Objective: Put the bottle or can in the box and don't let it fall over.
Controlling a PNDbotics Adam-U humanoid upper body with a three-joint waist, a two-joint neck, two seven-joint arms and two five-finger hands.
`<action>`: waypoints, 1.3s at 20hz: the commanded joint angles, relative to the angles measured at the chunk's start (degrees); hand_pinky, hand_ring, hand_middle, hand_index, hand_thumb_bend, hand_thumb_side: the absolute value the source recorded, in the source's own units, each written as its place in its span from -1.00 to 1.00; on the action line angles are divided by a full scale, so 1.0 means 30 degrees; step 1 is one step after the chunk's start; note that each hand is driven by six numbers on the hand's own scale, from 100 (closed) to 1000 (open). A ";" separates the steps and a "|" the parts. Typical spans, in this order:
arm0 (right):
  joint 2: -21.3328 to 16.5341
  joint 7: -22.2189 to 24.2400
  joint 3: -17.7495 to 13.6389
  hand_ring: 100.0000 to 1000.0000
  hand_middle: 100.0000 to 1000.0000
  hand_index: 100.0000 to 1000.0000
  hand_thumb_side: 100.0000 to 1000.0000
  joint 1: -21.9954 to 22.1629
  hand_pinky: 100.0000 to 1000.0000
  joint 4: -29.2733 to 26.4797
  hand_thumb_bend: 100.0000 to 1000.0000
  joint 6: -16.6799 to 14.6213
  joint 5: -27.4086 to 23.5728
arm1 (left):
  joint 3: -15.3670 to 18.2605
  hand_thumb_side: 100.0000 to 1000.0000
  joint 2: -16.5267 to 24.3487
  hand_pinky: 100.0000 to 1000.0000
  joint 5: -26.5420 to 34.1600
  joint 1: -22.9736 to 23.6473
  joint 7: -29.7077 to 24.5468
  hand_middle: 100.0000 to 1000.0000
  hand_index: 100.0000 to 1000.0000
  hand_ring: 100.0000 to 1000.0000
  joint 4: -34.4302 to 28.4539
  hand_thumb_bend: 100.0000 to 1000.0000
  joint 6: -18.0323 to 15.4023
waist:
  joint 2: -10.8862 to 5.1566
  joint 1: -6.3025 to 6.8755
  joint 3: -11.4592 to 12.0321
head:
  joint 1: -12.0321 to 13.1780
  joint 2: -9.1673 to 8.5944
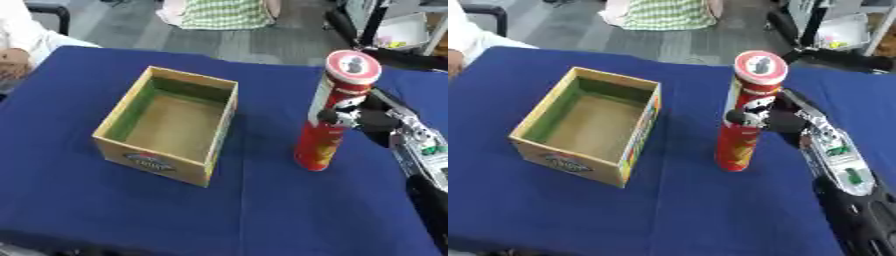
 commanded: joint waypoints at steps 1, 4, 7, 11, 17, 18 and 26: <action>-0.0195 -0.0447 0.0006 0.96 1.00 0.10 -1.00 -0.0319 0.79 -0.0258 0.25 0.0309 -0.0504 | 0.0087 0.38 0.0169 0.80 -0.0022 -0.0047 -0.0044 0.61 0.63 0.48 -0.0217 -1.00 -0.0025 | -0.0084 0.0060 0.0007 | 0.0054 -0.0223; -0.0154 -0.0489 0.0083 0.96 1.00 -0.11 -1.00 -0.0329 0.79 -0.0337 0.06 0.0492 -0.0853 | 0.0088 0.38 0.0164 0.80 -0.0032 -0.0030 -0.0049 0.61 0.62 0.48 -0.0211 -1.00 -0.0020 | -0.0085 0.0065 0.0006 | 0.0041 -0.0234; -0.0137 -0.0435 0.0105 0.95 1.00 -0.24 -1.00 -0.0338 0.80 -0.0391 -0.08 0.0604 -0.1159 | 0.0091 0.38 0.0169 0.80 -0.0043 -0.0031 -0.0055 0.61 0.62 0.48 -0.0218 -1.00 -0.0025 | -0.0085 0.0061 0.0004 | 0.0053 -0.0216; -0.0125 -0.0325 0.0129 0.95 1.00 -0.34 -1.00 -0.0378 0.80 -0.0463 -0.21 0.0700 -0.1397 | 0.0087 0.38 0.0163 0.80 -0.0043 -0.0032 -0.0068 0.61 0.62 0.48 -0.0212 -1.00 -0.0022 | -0.0088 0.0056 0.0001 | 0.0069 -0.0213; -0.0155 -0.0198 0.0131 0.95 1.00 -0.45 -1.00 -0.0501 0.80 -0.0600 -0.29 0.0775 -0.1498 | 0.0094 0.37 0.0157 0.80 -0.0043 -0.0014 -0.0096 0.61 0.63 0.48 -0.0205 -1.00 -0.0024 | -0.0119 0.0059 0.0003 | 0.0083 -0.0225; -0.0156 -0.0201 0.0126 0.96 1.00 -0.48 -1.00 -0.0533 0.80 -0.0623 -0.29 0.0782 -0.1495 | 0.0094 0.37 0.0160 0.80 -0.0043 -0.0014 -0.0100 0.61 0.63 0.48 -0.0206 -1.00 -0.0025 | -0.0123 0.0060 0.0003 | 0.0093 -0.0222; -0.0217 -0.0172 0.0198 0.96 1.00 -0.65 -1.00 -0.1169 0.81 -0.0982 -0.26 0.0801 -0.1214 | 0.0093 0.37 0.0184 0.80 -0.0031 -0.0003 -0.0117 0.61 0.62 0.48 -0.0217 -1.00 -0.0038 | -0.0170 0.0081 -0.0001 | 0.0115 -0.0158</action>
